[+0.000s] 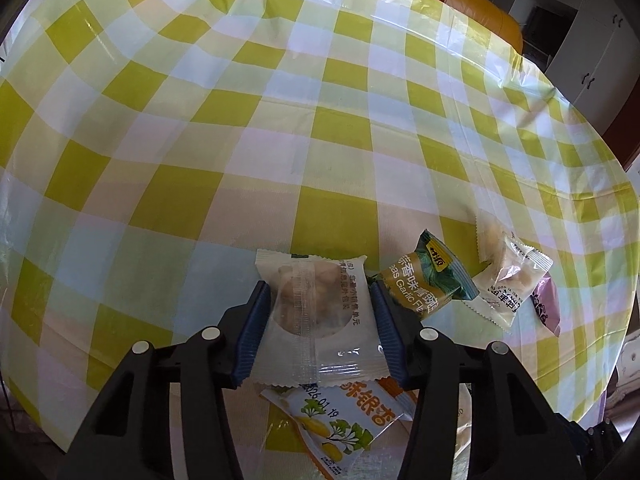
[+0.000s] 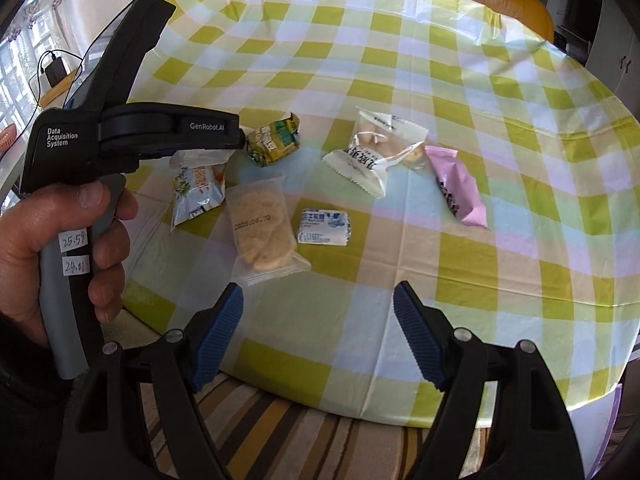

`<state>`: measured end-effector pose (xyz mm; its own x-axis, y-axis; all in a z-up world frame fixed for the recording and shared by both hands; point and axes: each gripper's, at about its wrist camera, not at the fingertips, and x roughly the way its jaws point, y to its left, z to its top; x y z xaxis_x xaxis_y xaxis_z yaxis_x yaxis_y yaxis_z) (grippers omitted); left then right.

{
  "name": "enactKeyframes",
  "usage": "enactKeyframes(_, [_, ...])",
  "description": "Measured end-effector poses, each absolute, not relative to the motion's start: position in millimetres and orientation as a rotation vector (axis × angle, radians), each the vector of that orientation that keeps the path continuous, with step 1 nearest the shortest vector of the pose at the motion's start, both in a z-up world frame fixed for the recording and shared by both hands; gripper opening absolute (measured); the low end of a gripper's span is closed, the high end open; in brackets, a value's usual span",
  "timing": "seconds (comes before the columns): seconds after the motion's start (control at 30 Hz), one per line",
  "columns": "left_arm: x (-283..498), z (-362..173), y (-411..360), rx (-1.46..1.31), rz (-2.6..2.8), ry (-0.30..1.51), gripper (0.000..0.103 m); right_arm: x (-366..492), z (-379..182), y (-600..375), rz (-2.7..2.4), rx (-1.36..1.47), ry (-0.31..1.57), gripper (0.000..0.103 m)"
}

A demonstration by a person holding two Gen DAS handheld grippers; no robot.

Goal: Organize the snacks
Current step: 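Grasp the clear wrapped round pastry with the left tool, then grasp the clear bag holding a round biscuit with the right tool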

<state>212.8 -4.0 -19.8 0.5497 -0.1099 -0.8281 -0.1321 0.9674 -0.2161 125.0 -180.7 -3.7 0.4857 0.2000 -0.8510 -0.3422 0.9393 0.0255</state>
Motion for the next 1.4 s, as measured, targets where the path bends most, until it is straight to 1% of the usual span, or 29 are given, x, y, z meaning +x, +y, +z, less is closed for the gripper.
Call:
enactKeyframes(0.13, [209.6, -17.0, 2.2, -0.300, 0.014, 0.965, 0.047, 135.7, -12.3, -171.1, 0.394, -0.116, 1.061, 0.077])
enactKeyframes(0.17, [209.1, -16.4, 4.1, -0.307, 0.019, 0.959, 0.047, 137.3, -14.0, -167.9, 0.406, -0.118, 1.069, 0.072])
enactKeyframes(0.33, [206.1, -13.8, 12.6, -0.334, 0.047, 0.932, 0.047, 146.9, -23.2, -156.2, 0.452, -0.108, 1.107, 0.064])
enactKeyframes(0.6, [203.0, -11.9, 19.9, -0.353, 0.069, 0.909, 0.047, 160.9, -24.1, -146.2, 0.446, -0.121, 1.088, 0.064])
enactKeyframes(0.83, [200.9, -10.9, 23.8, -0.362, 0.081, 0.894, 0.047, 169.0, -25.7, -131.0, 0.421, -0.191, 1.063, 0.063])
enactKeyframes(0.9, [200.3, -9.7, 24.4, -0.362, 0.084, 0.887, 0.047, 169.8, -25.6, -129.2, 0.404, -0.210, 1.053, 0.056])
enactKeyframes(0.97, [199.6, -8.6, 23.9, -0.358, 0.085, 0.880, 0.047, 169.7, -25.2, -129.3, 0.395, -0.217, 1.047, 0.043])
enactKeyframes(1.0, [199.0, -8.0, 23.5, -0.356, 0.085, 0.876, 0.047, 169.5, -25.0, -129.2, 0.394, -0.220, 1.044, 0.041])
enactKeyframes(1.2, [196.4, -3.7, 20.1, -0.337, 0.089, 0.847, 0.046, 162.9, -23.8, -128.4, 0.400, -0.238, 1.029, 0.036])
enactKeyframes(1.4, [192.1, 4.4, 15.6, -0.321, 0.085, 0.801, 0.046, 153.0, -14.9, -137.6, 0.372, -0.235, 1.004, 0.035])
